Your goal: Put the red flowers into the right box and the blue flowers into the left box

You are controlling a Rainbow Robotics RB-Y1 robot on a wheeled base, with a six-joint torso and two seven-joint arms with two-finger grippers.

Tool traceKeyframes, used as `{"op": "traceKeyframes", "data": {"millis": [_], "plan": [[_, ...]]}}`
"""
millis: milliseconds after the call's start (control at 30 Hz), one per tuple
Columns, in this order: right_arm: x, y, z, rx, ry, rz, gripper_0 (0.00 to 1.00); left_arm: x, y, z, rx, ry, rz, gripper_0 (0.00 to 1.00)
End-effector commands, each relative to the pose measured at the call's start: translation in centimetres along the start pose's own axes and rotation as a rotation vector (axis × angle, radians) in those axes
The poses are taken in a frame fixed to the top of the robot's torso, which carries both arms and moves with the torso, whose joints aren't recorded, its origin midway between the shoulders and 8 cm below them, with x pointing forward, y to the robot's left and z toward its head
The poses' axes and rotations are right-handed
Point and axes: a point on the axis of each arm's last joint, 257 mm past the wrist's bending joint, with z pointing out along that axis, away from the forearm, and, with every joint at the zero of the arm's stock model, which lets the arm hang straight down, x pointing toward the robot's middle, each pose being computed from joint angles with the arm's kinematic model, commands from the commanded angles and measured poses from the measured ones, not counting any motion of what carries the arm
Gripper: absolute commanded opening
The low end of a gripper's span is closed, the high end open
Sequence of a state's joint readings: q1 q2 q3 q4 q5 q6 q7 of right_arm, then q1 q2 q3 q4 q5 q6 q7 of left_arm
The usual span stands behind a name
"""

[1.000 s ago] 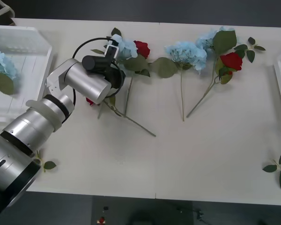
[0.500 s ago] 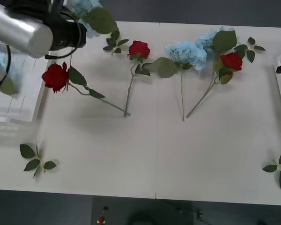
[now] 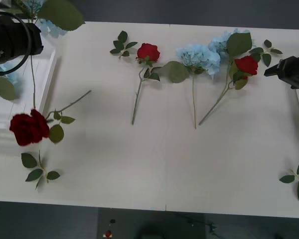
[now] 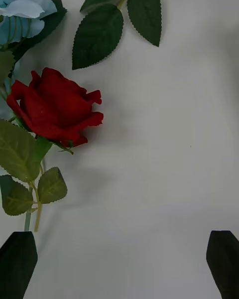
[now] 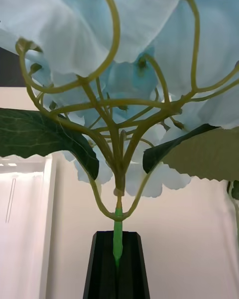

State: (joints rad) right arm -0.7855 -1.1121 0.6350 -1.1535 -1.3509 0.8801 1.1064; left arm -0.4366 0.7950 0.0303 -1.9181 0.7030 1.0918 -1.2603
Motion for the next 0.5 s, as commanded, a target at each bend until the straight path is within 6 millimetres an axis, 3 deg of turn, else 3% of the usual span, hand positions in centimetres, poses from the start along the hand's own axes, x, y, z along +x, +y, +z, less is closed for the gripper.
{"op": "traceKeyframes", "data": {"millis": [33,200,300,367,500], "plan": [[-1.5,2.0,0.1,0.006,-0.045,0.047,1.00,-0.1,-1.6,-0.5,0.032,-0.007,-0.005,0.00],[-1.8,2.6,0.9,0.032,-0.072,0.066,1.00,0.5,-2.2,-0.2,0.046,0.007,-0.020,0.00],[-1.8,3.0,1.4,0.062,-0.084,0.063,1.00,0.3,-1.5,-0.2,0.020,-0.003,0.002,0.00],[-1.9,3.5,1.8,0.075,-0.097,0.078,1.00,-0.1,-0.1,-0.4,-0.027,-0.013,0.044,0.00],[-1.9,5.1,2.8,0.069,-0.108,0.140,1.00,-1.8,4.9,-1.6,-0.188,-0.045,0.182,0.00]]}}
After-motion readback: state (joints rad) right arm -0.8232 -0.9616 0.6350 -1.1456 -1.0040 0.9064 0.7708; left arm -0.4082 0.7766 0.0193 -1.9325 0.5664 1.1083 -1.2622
